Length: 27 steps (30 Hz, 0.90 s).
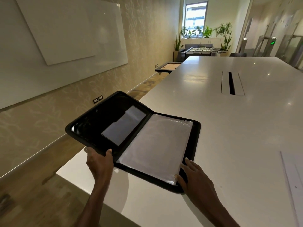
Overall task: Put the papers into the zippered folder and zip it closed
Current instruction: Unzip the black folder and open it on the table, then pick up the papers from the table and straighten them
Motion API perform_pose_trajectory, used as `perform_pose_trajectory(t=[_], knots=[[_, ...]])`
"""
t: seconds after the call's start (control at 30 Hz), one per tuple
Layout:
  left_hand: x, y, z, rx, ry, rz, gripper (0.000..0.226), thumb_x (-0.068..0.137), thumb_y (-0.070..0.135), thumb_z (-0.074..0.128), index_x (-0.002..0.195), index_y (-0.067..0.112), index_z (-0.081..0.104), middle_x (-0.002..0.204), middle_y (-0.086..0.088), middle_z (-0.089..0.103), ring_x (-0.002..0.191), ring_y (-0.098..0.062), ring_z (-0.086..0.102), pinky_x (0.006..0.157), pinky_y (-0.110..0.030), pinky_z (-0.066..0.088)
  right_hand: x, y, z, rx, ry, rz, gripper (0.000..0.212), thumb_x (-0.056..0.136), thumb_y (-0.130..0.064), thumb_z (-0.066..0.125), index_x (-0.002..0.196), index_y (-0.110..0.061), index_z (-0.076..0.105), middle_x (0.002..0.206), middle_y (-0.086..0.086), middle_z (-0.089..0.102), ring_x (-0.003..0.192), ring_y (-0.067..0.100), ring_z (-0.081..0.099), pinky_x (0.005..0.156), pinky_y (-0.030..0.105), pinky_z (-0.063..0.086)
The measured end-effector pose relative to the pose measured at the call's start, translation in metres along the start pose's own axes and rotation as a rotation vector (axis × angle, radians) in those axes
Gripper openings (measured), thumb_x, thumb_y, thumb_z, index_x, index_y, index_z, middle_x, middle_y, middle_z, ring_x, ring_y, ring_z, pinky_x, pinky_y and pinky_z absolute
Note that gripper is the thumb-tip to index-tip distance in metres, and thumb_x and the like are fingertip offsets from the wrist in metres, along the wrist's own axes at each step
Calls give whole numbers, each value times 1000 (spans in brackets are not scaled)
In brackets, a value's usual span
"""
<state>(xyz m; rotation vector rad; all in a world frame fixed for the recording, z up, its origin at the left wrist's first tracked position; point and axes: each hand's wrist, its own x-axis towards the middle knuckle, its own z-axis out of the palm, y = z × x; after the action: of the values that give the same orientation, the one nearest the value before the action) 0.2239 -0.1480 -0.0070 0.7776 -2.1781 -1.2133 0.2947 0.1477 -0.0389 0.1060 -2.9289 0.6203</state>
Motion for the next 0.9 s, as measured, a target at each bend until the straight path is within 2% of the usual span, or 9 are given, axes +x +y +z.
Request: perform_pose_trajectory(t=[0.1,0.2,0.27,0.33,0.5,0.67,0.83,0.9], knots=[[-18,14,2,84,-52,57,84,82,21,75,139,-16,25,148,-37,23,138,-49,24,114,-53,28,-1,1,1,7,6,-2,56,97,-55,43,147,-30,41,160,-7,30,149,7,23,113,24,33],[-39,26,6,65,-104,144,92,84,22,73,147,-10,15,156,-32,9,146,-42,10,119,-48,21,-1,1,0,10,15,-8,55,98,-55,43,147,-29,43,159,-7,32,148,8,25,112,25,33],[-52,32,9,33,-182,196,89,85,22,72,149,-5,16,158,-26,14,147,-38,15,118,-44,24,-2,1,-2,23,13,-11,54,98,-54,43,146,-30,43,159,-7,33,148,8,25,112,27,35],[-65,36,15,-1,-266,235,81,85,24,72,146,-1,25,153,-23,30,141,-37,31,111,-40,33,-3,1,-7,39,9,-24,52,98,-54,42,144,-31,46,159,-8,34,148,8,26,111,28,36],[-96,49,28,9,-439,330,75,88,29,69,148,8,31,152,-12,39,140,-25,37,104,-25,27,-5,5,-22,63,-3,-83,41,101,-47,41,135,-29,56,152,-8,45,142,6,34,107,26,38],[-123,68,44,39,-530,444,64,90,30,67,144,7,41,148,-12,46,137,-25,42,109,-29,32,-18,17,-36,93,5,-59,48,100,-44,43,142,-22,50,155,-5,42,142,10,37,110,29,38],[-153,90,62,3,-614,549,52,90,27,67,136,7,52,137,-11,58,127,-24,54,104,-31,41,-40,41,-53,85,86,4,48,99,-45,46,140,-21,52,154,-5,42,142,9,37,109,29,39],[-170,99,69,-34,-657,569,48,89,25,68,132,8,55,131,-9,62,120,-21,59,100,-28,45,-49,52,-61,97,120,47,48,98,-45,48,139,-21,53,154,-5,43,141,8,38,109,30,39]])
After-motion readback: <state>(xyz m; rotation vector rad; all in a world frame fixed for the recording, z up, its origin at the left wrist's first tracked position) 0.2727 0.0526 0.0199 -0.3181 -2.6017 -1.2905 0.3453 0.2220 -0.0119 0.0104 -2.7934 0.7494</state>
